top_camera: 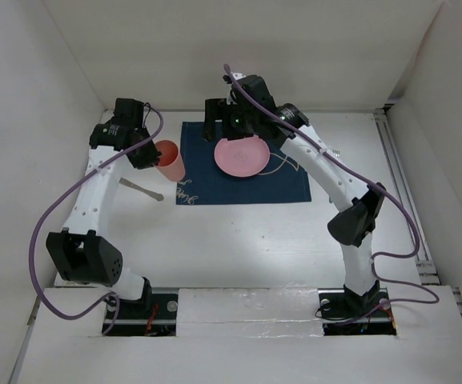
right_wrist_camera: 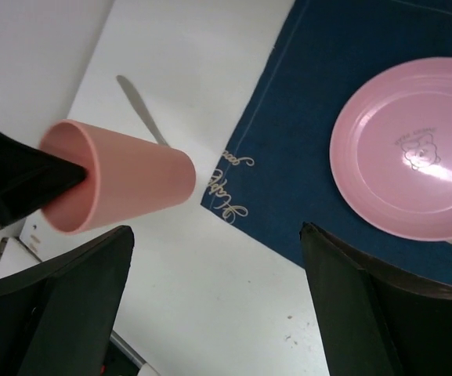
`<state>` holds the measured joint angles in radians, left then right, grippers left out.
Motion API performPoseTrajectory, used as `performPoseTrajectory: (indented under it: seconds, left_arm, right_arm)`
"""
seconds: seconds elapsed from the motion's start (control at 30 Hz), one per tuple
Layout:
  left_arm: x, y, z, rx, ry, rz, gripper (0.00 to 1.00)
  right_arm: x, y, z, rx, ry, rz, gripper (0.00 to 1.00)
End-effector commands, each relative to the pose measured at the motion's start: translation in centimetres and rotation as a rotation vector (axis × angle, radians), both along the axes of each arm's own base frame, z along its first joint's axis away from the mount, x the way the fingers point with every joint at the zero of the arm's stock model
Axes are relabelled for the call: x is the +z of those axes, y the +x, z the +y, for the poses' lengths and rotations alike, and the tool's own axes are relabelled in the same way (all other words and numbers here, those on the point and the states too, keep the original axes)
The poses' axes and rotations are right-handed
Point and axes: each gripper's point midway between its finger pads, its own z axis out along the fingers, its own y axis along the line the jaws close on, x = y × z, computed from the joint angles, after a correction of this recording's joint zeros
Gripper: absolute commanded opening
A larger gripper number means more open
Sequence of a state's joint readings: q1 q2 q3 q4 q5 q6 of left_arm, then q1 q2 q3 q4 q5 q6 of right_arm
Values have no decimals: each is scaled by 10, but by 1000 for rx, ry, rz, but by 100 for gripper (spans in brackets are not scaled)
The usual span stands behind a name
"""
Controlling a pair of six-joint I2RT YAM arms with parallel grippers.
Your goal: Set the dinner table for one person
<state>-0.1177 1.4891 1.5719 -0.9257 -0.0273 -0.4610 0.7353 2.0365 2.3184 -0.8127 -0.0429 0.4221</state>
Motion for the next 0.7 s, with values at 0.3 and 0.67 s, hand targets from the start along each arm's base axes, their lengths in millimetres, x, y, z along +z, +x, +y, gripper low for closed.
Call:
performPoseTrajectory:
  seconds: [0.3,0.67]
  left_arm:
    - [5,4,-48,-192,41,-18,0]
    - [-1,6,-53,-162,47,-3,0]
  right_arm:
    - [-18,-12,19,15,3,29,91]
    - [-44,-20,23,9,-59,61,87]
